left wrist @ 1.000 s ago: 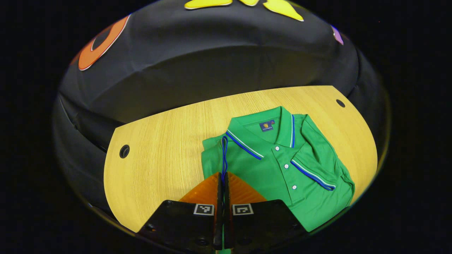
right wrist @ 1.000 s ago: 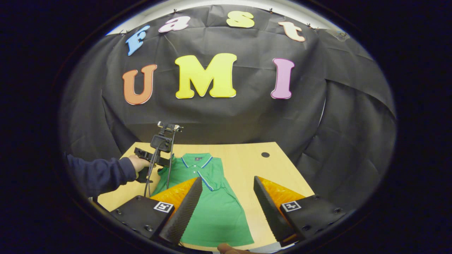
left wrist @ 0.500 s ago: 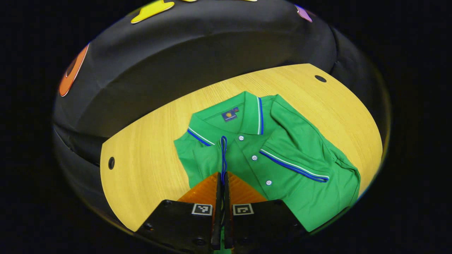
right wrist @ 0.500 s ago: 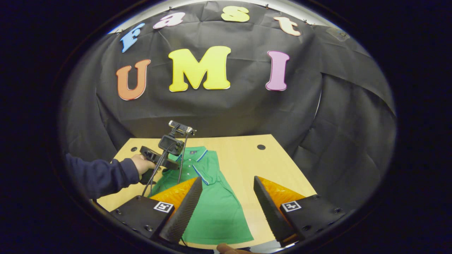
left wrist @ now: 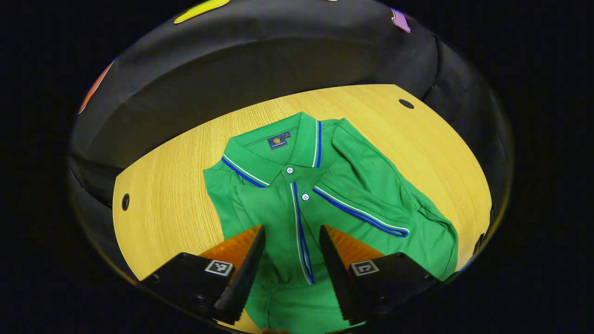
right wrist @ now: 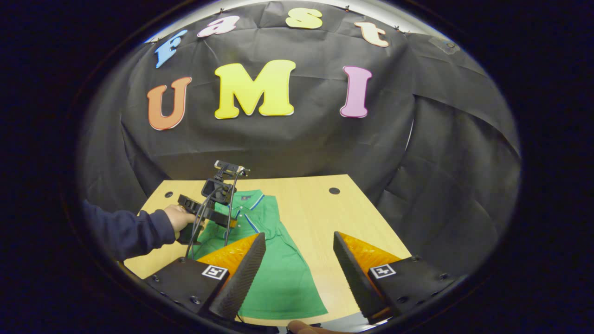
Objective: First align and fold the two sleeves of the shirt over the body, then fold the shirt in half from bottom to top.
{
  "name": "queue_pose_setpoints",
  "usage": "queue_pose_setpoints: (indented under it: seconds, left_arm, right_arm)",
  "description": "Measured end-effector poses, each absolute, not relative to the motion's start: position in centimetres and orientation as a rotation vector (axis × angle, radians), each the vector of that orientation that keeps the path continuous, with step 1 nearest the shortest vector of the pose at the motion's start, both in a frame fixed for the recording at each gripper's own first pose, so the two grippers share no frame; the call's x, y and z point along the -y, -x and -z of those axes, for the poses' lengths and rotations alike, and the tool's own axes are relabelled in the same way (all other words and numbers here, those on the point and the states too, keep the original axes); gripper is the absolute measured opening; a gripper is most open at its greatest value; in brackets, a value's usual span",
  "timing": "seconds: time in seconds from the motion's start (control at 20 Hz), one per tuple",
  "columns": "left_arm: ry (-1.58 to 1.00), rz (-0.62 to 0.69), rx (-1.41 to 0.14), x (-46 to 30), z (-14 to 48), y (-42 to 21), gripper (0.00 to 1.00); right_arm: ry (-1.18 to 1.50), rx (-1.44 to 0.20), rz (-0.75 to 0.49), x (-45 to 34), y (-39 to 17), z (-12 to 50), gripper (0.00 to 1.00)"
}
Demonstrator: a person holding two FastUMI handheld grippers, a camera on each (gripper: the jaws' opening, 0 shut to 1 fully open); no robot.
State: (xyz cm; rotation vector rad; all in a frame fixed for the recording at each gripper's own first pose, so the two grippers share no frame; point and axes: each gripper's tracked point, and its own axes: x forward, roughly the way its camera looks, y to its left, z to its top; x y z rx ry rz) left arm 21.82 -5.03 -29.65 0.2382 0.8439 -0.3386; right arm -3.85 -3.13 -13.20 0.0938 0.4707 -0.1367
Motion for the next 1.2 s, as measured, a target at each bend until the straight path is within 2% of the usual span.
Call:
queue_pose_setpoints:
  seconds: [0.1, 0.3, 0.4, 0.45, 0.55, 0.8, 1.1, 1.15, 1.2]
  left_arm:
    - [-0.205, 0.333, -0.804, 4.6, 27.8, -21.0, 0.89]
    - [-0.116, 0.294, -0.713, 2.9, 24.2, -18.1, 0.89]
    - [-0.099, 0.269, -0.695, 1.2, 23.4, -15.6, 0.99]
    - [-0.088, 0.262, -0.697, 0.6, 23.6, -14.4, 0.99]
    - [-0.082, 0.244, -0.721, -0.9, 24.5, -11.9, 0.99]
    - [-0.045, 0.162, -0.807, -4.7, 28.0, -5.8, 0.99]
    - [-0.017, 0.099, -0.952, -7.4, 33.8, 1.2, 0.99]
    - [0.001, 0.098, -0.976, -7.6, 34.5, 2.4, 0.99]
    - [0.014, 0.094, -1.001, -7.8, 35.2, 3.4, 0.99]
  right_arm:
    - [-0.085, -0.439, 0.116, 3.4, 3.2, 12.8, 0.95]
    - [-0.085, -0.477, 0.076, 4.2, 2.6, 15.0, 0.93]
    - [-0.076, -0.520, 0.070, 4.9, 2.4, 17.0, 0.95]
    - [-0.074, -0.543, 0.061, 5.1, 2.4, 18.0, 0.92]
    - [-0.068, -0.590, 0.042, 5.2, 2.6, 20.4, 0.98]
    - [-0.052, -0.721, -0.014, 4.6, 3.8, 26.5, 0.95]
    - [-0.074, -0.924, -0.020, 4.6, 6.0, 33.4, 0.95]
    - [-0.077, -0.952, -0.020, 4.7, 6.4, 34.3, 0.93]
    - [-0.077, -0.979, -0.018, 4.8, 6.9, 35.3, 0.95]
